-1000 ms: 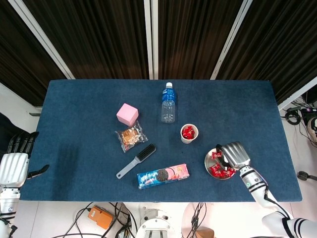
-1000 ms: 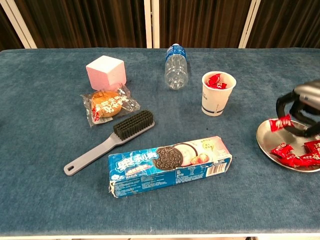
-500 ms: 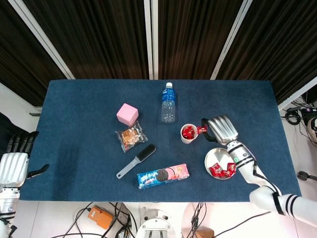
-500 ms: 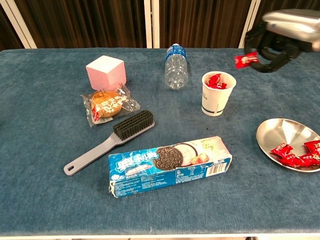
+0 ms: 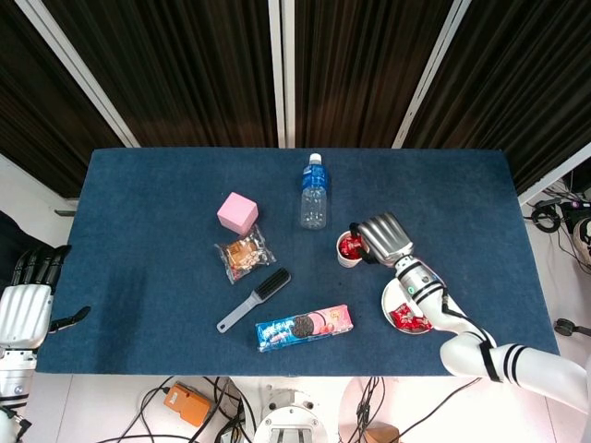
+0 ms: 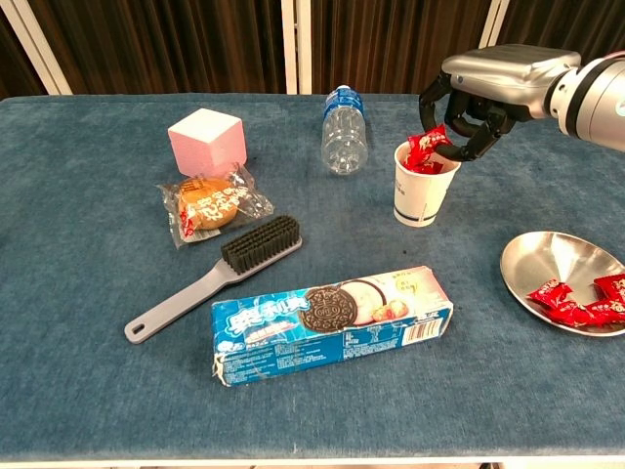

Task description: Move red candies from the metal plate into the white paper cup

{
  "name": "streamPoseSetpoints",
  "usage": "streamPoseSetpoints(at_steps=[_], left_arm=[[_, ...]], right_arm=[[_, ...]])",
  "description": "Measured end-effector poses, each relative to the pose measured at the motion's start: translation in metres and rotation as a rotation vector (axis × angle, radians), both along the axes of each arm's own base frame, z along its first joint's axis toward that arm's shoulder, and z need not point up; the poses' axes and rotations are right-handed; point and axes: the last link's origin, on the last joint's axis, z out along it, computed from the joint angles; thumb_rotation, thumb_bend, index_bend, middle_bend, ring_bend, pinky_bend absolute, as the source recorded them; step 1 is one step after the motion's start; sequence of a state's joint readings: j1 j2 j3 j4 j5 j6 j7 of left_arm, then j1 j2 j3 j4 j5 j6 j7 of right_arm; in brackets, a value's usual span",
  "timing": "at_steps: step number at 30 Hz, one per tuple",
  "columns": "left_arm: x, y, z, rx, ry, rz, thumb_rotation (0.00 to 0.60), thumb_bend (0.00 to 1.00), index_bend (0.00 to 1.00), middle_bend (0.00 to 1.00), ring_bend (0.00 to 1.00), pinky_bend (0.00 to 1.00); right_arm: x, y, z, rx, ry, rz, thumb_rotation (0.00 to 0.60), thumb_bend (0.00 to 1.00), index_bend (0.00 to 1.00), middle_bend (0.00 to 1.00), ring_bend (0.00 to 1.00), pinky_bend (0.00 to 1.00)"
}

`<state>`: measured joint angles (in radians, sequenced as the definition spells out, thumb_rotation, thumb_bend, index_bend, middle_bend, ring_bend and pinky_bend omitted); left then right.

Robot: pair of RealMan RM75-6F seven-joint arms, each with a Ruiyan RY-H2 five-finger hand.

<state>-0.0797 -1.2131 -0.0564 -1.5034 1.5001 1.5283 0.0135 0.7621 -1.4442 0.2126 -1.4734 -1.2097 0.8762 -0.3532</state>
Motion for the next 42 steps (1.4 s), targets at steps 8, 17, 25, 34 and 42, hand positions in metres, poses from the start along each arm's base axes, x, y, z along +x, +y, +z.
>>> streamPoseSetpoints(at_steps=[8, 17, 25, 34, 42], left_arm=[[0.001, 0.003, -0.002, 0.001, -0.003, -0.007, 0.6, 0.0, 0.05, 0.1, 0.0, 0.0], [0.0, 0.007, -0.002, -0.003, -0.002, -0.002, 0.6, 0.0, 0.05, 0.1, 0.0, 0.0], [0.005, 0.011, -0.003, -0.004, -0.004, -0.022, 0.6, 0.0, 0.05, 0.1, 0.0, 0.0], [0.007, 0.009, -0.003, 0.002, -0.01, -0.031, 0.6, 0.0, 0.05, 0.1, 0.0, 0.0], [0.009, 0.004, -0.003, 0.002, -0.013, -0.038, 0.6, 0.0, 0.05, 0.09, 0.0, 0.0]], right_arm=[[0.0, 0.002, -0.003, -0.011, 0.013, 0.014, 0.6, 0.44, 0.45, 0.91, 1.0, 1.0], [-0.006, 0.001, 0.015, -0.06, -0.012, 0.005, 0.6, 0.43, 0.44, 0.91, 1.0, 1.0], [-0.015, 0.014, 0.03, -0.084, -0.033, 0.01, 0.6, 0.43, 0.47, 0.91, 1.0, 1.0], [-0.07, 0.077, 0.067, -0.163, -0.044, -0.007, 0.6, 0.43, 0.36, 0.65, 0.6, 0.82], [-0.135, 0.152, 0.104, -0.354, -0.122, -0.172, 0.6, 0.43, 0.03, 0.15, 0.01, 0.03]])
